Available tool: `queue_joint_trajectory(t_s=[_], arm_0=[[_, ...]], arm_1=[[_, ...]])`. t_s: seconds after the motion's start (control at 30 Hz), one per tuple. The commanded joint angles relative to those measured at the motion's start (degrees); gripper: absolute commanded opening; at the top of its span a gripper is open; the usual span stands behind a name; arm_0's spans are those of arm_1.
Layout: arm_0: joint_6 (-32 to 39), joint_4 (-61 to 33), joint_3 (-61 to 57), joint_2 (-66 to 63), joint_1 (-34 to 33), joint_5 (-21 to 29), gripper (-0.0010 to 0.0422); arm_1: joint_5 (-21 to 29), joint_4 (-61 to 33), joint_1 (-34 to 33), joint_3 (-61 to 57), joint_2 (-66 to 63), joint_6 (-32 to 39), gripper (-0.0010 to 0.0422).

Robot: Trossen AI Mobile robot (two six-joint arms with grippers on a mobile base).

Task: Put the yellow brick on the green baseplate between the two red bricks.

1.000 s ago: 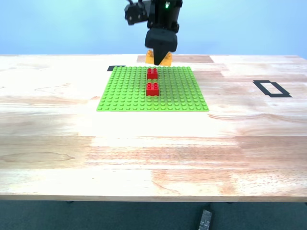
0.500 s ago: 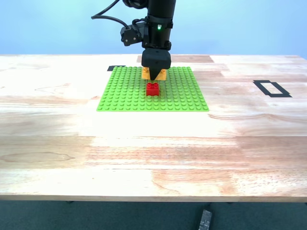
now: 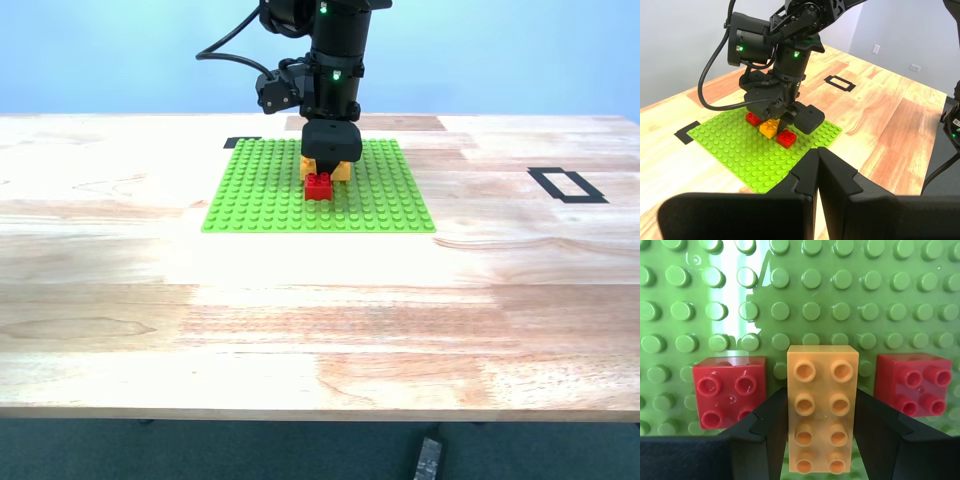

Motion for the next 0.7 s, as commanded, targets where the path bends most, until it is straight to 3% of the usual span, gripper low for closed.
queue_joint_trajectory(t_s=[0.03,0.2,0.7], arm_0=[[0.02,0.0,0.0,0.0,0.0,0.0,0.0],[0.02,0.02,0.0,-0.02,0.0,-0.02,0.0],[0.04,0.0,0.0,0.0,0.0,0.0,0.0]], arm_1=[[-1.11,1.07,-0.04,-0.79,-0.39,0.44,0.0019],[-4.13,1.36,-0.04,0.09,-0.52,1.62,0.0022],[-2.19,1.97,-0.5,-0.83,-0.35,1.88,0.0095]])
